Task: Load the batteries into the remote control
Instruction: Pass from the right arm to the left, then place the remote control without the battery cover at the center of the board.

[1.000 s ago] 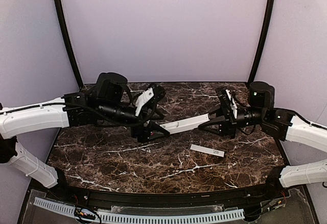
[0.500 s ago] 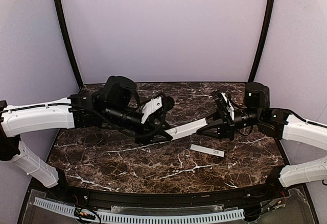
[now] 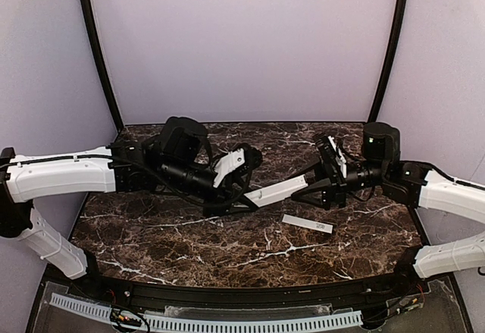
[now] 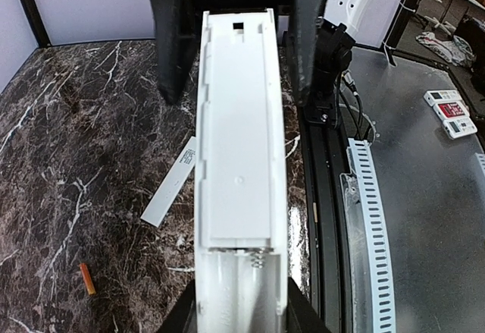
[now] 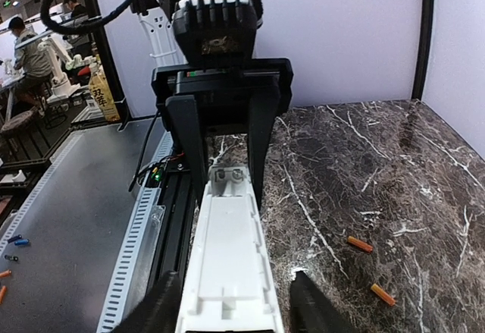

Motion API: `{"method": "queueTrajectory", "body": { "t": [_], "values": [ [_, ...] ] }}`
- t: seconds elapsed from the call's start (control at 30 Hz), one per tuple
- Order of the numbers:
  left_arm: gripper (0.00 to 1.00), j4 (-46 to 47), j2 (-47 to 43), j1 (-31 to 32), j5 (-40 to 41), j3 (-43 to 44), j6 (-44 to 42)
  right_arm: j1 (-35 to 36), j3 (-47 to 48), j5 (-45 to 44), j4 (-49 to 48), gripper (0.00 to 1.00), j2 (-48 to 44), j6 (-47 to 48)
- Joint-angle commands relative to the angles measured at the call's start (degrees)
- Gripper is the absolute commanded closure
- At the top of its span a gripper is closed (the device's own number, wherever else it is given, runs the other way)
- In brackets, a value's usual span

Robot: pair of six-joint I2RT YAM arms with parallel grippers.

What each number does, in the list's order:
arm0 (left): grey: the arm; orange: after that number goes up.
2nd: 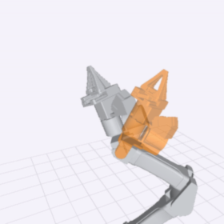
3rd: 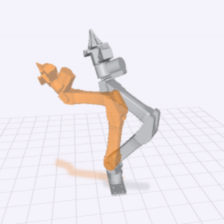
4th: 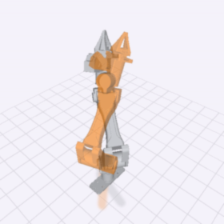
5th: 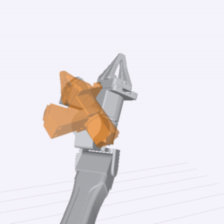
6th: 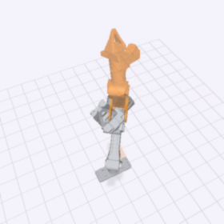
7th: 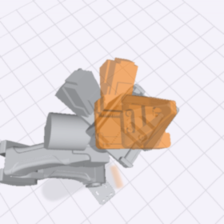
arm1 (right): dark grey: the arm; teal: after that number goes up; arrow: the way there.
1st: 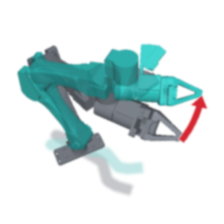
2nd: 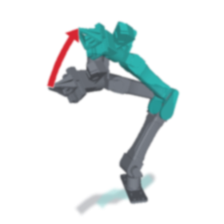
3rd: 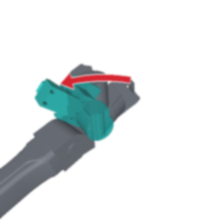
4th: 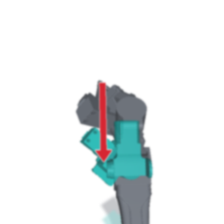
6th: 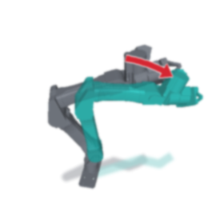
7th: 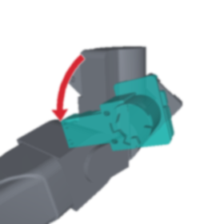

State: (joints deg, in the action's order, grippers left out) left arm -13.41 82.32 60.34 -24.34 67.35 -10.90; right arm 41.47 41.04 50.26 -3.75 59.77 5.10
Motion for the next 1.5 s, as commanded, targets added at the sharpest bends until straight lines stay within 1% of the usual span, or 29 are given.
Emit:
{"method": "queueTrajectory", "body": {
  "t": [0.0,0.07,0.1,0.2,0.27,0.3,0.37,0.47,0.6,0.77,0.93,1.13,1.23,1.3,1.33,1.47],
  "values": [
    [0.91,1.6,-1.2,0.2,3.3,-2.9,2.6,-0.8,-1.2,-9.1,-3.6,0.26,-4.0,-2.1],
    [0.93,2.3,-1.3,0.2,6.7,-4.4,4.1,-1.0,-2.4,-15.1,-4.3,0.05,-6.9,-3.1],
    [0.93,3.1,-1.3,0.2,7.8,-5.0,5.2,-1.1,-3.0,-18.2,-4.6,0.02,-8.2,-3.6],
    [0.93,4.2,-0.5,0.2,13.6,-7.2,8.3,-1.3,-3.5,-24.3,-4.5,0.01,-10.4,-6.1],
    [0.93,3.8,0.7,0.6,18.1,-7.5,11.1,-1.7,-2.9,-27.4,-2.6,0.02,-9.9,-7.7],
    [0.94,3.2,1.8,1.0,23.3,-7.4,13.1,-1.8,-2.3,-28.8,-1.4,0.01,-9.2,-8.6],
    [0.94,2.4,2.9,1.3,29.1,-8.0,16.5,-2.1,-1.5,-31.4,0.9,0.01,-7.6,-10.3],
    [0.94,4.5,4.1,2.1,33.0,-10.0,22.0,-2.6,-0.7,-33.1,3.3,0.01,-4.2,-12.4],
    [0.95,4.9,8.1,4.4,38.7,-10.2,26.0,-4.3,-1.3,-34.2,3.5,0.01,0.2,-14.4],
    [0.95,7.5,12.7,5.1,39.6,-9.6,28.1,-6.6,-2.1,-34.0,3.2,0.01,3.9,-15.3],
    [0.94,9.4,17.5,5.1,38.8,-8.4,29.5,-9.7,-2.8,-27.8,1.0,0.01,5.3,-16.9],
    [0.93,12.5,20.9,5.2,37.4,-8.1,30.6,-10.6,-1.8,-25.8,1.1,0.01,8.1,-17.7],
    [0.91,13.1,22.3,5.2,37.4,-7.8,31.0,-10.5,-1.8,-27.7,0.1,0.01,8.4,-20.0],
    [0.89,13.2,22.9,5.2,37.3,-7.7,30.8,-10.5,-1.8,-32.3,-0.6,0.01,8.8,-24.2],
    [0.89,13.9,23.1,5.2,37.2,-7.7,30.8,-10.5,-1.3,-34.2,0.6,0.01,9.1,-25.5],
    [0.81,14.5,24.2,5.2,36.0,-7.2,30.7,-10.5,1.1,-36.9,4.7,0.01,10.2,-24.9]
  ]
}}
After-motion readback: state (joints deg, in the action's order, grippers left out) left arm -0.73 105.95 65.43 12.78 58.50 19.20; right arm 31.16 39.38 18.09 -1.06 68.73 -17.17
